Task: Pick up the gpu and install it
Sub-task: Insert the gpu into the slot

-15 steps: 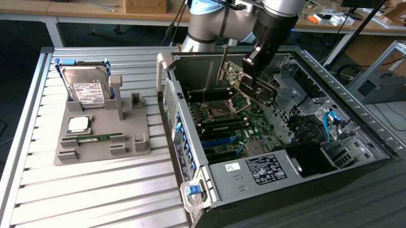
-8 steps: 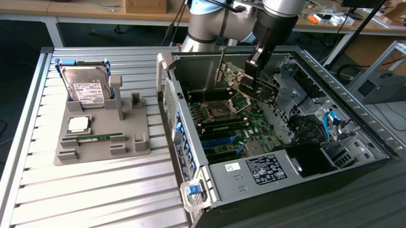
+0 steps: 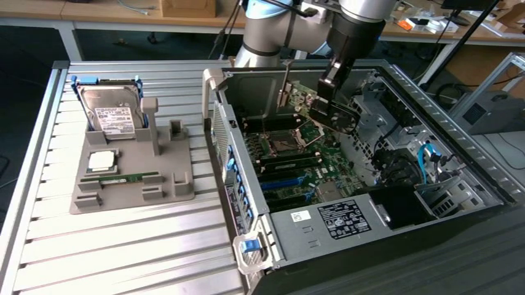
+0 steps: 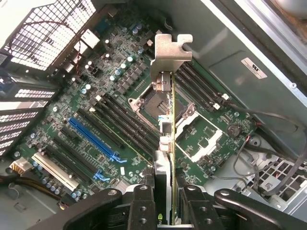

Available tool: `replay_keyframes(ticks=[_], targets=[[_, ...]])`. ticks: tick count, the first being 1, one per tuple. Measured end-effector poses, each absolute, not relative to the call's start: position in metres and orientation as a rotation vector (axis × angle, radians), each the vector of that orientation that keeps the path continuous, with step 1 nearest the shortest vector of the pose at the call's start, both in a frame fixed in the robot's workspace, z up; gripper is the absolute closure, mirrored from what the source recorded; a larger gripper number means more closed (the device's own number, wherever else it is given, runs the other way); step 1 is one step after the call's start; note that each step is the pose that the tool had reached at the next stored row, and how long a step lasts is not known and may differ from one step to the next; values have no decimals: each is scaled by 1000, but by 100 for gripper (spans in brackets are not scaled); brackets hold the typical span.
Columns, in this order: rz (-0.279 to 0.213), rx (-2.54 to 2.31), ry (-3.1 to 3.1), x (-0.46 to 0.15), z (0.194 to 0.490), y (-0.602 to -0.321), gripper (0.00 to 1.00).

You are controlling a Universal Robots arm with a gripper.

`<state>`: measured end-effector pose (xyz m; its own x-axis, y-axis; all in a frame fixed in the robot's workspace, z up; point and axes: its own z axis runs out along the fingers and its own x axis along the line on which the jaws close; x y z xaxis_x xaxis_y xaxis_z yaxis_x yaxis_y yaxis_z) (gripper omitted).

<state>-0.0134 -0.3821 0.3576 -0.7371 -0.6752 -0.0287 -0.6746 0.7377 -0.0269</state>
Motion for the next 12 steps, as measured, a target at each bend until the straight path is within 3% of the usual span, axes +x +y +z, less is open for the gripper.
replay_keyframes(ticks=[12], targets=[[-21,-1195,2865,-13,357,-382,73]])
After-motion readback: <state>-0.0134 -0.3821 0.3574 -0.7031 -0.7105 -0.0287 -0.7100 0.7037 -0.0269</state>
